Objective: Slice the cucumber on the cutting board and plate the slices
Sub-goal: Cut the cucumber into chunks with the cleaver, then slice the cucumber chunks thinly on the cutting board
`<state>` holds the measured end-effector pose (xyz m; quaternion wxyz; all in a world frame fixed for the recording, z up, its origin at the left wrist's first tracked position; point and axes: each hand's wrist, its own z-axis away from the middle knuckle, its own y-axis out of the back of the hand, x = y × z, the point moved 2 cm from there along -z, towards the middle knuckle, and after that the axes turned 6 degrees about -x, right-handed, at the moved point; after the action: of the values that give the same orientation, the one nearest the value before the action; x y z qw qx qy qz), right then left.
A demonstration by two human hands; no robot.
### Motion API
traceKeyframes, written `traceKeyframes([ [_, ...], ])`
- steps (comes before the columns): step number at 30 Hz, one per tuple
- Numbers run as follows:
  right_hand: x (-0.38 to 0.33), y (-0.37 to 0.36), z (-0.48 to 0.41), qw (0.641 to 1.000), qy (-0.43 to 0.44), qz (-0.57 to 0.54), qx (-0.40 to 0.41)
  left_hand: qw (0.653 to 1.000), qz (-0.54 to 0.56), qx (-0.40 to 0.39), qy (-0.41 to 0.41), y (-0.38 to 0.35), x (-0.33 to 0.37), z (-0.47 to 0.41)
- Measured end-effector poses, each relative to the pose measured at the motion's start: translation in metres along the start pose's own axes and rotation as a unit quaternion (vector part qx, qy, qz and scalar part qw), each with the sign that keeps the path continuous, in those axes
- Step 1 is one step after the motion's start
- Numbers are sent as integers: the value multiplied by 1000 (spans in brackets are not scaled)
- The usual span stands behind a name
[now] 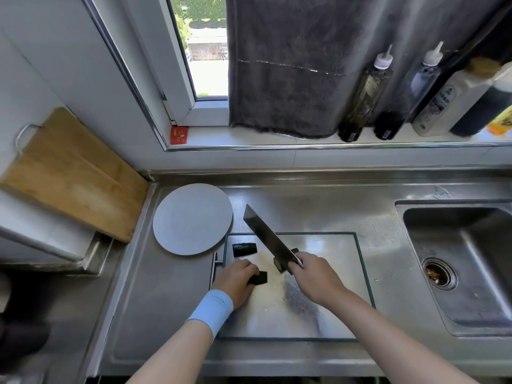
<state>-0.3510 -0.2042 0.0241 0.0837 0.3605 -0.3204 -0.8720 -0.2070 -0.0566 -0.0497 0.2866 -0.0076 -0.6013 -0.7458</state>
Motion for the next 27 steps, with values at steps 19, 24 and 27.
traceKeyframes([
  [19,46,27,20,994,-78,15,79,993,108,38,4,3,64,-56],
  [24,67,25,21,993,-90,42,70,991,121,33,35,-6,67,-57],
  [27,72,20,22,994,-78,51,61,989,141,39,10,-12,60,-49],
])
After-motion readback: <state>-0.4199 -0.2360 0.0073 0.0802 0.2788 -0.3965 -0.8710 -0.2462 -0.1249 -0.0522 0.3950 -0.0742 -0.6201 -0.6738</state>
